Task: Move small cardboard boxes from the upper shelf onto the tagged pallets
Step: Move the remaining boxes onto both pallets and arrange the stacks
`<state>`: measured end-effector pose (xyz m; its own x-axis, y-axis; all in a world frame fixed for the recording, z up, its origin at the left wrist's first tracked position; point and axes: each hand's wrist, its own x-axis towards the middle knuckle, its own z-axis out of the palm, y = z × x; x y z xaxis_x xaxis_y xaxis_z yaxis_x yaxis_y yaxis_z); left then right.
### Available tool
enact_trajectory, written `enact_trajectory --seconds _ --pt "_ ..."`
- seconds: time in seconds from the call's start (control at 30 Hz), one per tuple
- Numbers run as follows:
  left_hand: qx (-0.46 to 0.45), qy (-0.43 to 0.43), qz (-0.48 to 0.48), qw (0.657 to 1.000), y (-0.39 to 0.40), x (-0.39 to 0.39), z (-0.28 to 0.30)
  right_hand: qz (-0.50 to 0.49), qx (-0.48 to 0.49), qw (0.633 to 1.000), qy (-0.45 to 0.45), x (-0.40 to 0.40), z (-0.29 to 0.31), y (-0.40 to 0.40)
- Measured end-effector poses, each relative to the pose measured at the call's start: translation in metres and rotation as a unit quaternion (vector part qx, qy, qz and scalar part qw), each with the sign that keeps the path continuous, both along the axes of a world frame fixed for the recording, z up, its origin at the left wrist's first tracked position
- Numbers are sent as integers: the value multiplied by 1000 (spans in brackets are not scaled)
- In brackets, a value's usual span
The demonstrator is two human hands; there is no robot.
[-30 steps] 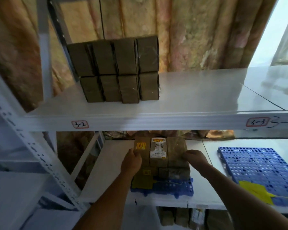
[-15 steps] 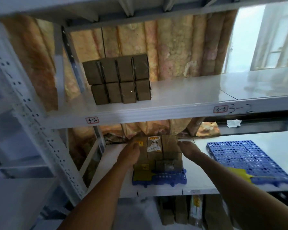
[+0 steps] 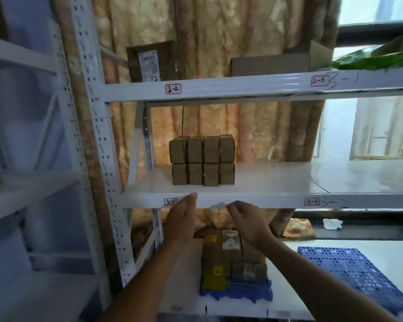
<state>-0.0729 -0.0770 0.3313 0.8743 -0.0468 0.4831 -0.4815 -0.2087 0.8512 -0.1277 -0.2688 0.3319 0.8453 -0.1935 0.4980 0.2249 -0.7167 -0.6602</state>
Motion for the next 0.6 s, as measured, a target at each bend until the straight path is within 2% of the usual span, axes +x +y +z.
enact_trajectory --seconds 0.1,0.2,0.3,0.4,0.47,0.53,0.6 --pt "-42 -1 30 999 12 23 29 -40 18 997 -69 20 24 6" --pt "-192 29 25 981 21 57 62 -62 78 987 -129 54 53 -3" --pt "-225 29 44 973 27 95 100 -95 132 975 -153 94 85 -21" --pt "-155 67 77 983 31 136 127 -123 160 969 -145 133 112 -42" --pt "-101 54 111 987 29 160 137 -120 183 967 -129 159 122 -53" --pt "-49 -44 196 978 22 173 141 -101 204 968 -107 180 126 -61" --pt "38 -218 257 941 2 180 148 -76 221 968 -91 198 127 -69"
